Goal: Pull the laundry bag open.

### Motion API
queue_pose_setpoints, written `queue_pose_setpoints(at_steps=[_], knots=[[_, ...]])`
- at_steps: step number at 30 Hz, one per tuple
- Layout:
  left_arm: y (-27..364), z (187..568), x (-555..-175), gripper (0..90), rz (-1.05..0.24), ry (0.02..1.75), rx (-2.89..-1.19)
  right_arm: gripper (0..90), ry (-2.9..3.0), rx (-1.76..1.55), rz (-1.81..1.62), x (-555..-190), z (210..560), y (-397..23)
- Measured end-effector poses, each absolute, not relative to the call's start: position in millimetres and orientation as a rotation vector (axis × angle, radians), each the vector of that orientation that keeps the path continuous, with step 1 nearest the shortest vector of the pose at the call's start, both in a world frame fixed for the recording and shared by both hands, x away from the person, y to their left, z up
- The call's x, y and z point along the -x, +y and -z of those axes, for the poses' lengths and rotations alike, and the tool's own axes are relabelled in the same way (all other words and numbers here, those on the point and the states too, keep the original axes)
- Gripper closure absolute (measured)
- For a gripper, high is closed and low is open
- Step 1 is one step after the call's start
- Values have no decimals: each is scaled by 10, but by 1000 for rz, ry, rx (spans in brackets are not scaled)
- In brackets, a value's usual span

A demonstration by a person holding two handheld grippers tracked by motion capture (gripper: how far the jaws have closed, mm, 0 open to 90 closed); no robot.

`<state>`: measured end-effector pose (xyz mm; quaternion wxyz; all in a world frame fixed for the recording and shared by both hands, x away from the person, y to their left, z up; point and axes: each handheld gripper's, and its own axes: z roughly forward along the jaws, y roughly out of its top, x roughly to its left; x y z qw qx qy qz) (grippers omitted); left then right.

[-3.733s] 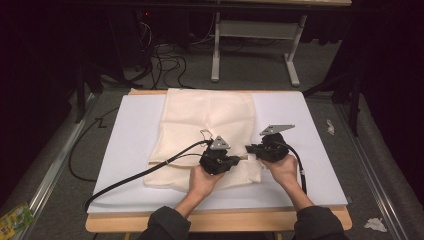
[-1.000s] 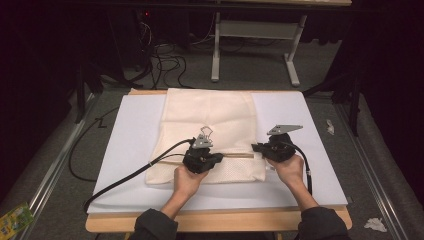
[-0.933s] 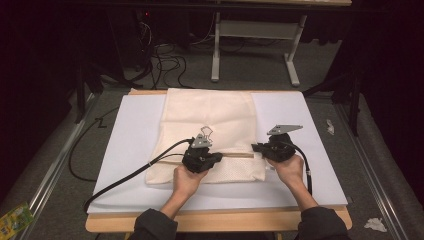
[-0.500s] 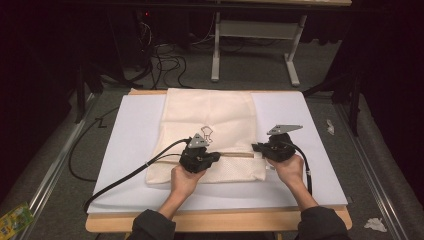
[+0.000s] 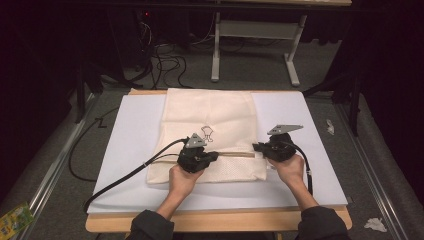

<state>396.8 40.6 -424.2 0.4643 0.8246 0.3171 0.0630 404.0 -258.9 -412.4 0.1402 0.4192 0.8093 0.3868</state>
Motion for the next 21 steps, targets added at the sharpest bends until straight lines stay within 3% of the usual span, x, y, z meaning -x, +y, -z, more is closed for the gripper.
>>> queue_pose_setpoints(at_steps=[21], knots=[[530, 4207, -3975, 874, -169, 799, -2001, 887, 2328, -1212, -1116, -4044, 4133, -2624]])
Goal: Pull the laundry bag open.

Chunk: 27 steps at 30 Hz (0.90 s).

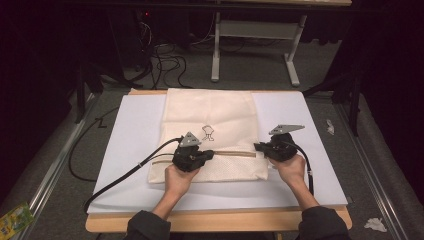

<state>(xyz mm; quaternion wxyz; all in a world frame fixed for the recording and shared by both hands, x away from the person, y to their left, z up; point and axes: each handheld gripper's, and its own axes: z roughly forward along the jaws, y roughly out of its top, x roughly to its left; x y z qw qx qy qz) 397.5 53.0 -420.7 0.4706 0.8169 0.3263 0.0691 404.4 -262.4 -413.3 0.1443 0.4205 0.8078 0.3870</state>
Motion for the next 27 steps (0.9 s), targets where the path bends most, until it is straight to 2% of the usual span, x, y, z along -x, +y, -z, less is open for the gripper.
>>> queue_pose_setpoints(at_steps=[27], knots=[[726, 4160, -3973, 874, -195, 832, -1974, 887, 2316, -1224, -1114, -4048, 4137, -2652]])
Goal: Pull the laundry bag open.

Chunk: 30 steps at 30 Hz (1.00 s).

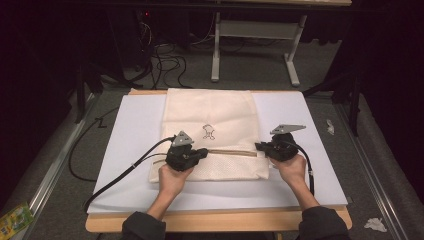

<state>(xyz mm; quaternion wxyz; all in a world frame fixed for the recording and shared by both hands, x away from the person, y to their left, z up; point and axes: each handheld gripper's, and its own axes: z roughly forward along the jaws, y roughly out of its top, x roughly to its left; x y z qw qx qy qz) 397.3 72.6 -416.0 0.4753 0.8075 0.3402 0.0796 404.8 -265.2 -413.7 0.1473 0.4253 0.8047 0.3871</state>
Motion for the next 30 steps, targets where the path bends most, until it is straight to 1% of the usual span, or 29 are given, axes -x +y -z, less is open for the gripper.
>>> queue_pose_setpoints(at_steps=[30], knots=[[989, 4065, -3983, 874, -230, 878, -1923, 887, 2313, -1237, -1089, -4050, 4167, -2681]])
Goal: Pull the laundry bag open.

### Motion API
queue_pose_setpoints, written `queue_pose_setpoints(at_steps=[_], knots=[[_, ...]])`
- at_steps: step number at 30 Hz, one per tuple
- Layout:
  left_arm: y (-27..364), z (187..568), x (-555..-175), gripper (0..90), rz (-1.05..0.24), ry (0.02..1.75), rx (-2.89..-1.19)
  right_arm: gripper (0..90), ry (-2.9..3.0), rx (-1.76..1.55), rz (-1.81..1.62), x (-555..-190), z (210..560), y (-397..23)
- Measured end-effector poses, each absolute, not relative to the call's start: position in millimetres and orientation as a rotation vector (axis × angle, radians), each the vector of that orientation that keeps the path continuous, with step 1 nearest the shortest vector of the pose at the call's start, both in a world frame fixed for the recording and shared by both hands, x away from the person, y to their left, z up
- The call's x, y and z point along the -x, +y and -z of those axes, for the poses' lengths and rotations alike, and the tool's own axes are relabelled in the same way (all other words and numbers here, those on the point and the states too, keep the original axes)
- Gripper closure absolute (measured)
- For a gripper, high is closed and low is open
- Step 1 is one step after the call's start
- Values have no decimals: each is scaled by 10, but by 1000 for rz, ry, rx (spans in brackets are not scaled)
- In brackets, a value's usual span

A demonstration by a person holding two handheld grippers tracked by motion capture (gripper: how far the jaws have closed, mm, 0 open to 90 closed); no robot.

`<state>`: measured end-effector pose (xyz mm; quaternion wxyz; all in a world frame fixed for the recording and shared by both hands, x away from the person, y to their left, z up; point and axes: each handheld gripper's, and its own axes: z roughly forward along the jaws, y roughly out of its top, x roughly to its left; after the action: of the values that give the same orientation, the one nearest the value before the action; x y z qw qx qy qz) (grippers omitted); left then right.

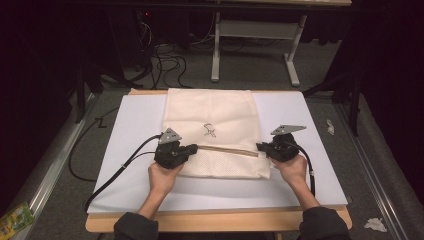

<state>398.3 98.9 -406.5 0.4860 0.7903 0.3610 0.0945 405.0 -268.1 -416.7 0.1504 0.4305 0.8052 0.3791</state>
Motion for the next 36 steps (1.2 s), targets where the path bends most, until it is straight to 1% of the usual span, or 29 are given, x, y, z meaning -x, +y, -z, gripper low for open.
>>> queue_pose_setpoints(at_steps=[36], knots=[[1201, 3995, -3985, 874, -275, 907, -1907, 887, 2305, -1233, -1069, -4057, 4192, -2716]])
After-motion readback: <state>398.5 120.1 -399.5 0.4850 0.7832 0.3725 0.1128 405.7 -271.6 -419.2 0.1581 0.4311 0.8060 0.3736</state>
